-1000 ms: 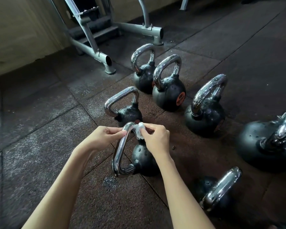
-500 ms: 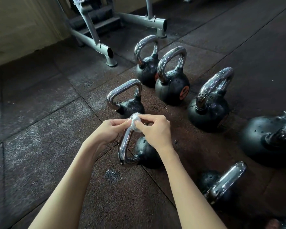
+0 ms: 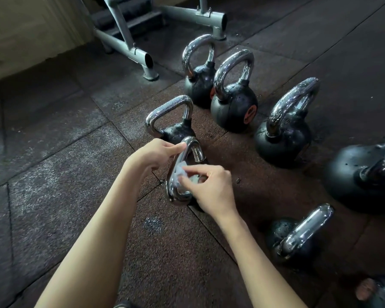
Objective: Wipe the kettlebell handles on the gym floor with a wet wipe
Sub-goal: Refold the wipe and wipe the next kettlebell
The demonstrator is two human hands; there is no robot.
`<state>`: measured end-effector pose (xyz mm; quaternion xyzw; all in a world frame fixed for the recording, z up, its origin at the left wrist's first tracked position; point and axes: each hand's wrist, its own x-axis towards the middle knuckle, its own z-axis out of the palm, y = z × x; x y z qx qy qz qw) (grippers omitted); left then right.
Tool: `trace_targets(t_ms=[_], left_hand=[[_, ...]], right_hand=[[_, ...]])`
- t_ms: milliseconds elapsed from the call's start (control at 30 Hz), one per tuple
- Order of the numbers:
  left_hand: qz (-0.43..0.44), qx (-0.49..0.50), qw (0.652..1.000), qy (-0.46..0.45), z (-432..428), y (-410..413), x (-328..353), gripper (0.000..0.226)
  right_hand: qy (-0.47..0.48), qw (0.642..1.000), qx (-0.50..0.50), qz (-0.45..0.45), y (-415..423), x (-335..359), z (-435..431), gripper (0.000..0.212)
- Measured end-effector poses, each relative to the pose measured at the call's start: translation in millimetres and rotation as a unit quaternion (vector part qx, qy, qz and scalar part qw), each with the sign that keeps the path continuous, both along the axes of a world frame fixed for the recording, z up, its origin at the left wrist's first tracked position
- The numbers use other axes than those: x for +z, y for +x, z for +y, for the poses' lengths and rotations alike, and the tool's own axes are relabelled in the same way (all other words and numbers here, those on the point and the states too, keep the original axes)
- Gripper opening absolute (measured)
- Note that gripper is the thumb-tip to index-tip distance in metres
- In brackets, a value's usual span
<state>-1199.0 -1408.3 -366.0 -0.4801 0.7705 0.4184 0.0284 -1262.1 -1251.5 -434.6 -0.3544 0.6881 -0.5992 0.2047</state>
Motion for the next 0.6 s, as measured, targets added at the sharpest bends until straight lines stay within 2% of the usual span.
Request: trace_targets(t_ms=[100, 267, 400, 600], left_hand=[[-0.013, -0.002, 1.000, -0.016, -4, 5, 2, 0.042], [-0.031, 0.024, 0.999, -0.013, -5, 17, 4, 0.055], [-0.034, 0.019, 0.999, -0.008, -4, 19, 4, 0.058], [-0.011, -0.015, 1.000, -0.013, -4, 19, 6, 0.040]], right_hand=[[0.004, 0.999, 0.033, 0.004, 28, -19, 11, 0.021], [0.017, 0.999, -0.015, 0.043, 38, -52, 13, 0.023], [-0.013, 0.998, -0.001, 0.057, 41, -45, 9, 0.019], [0.019, 0.992, -0.044, 0.117, 24, -52, 6, 0.017]])
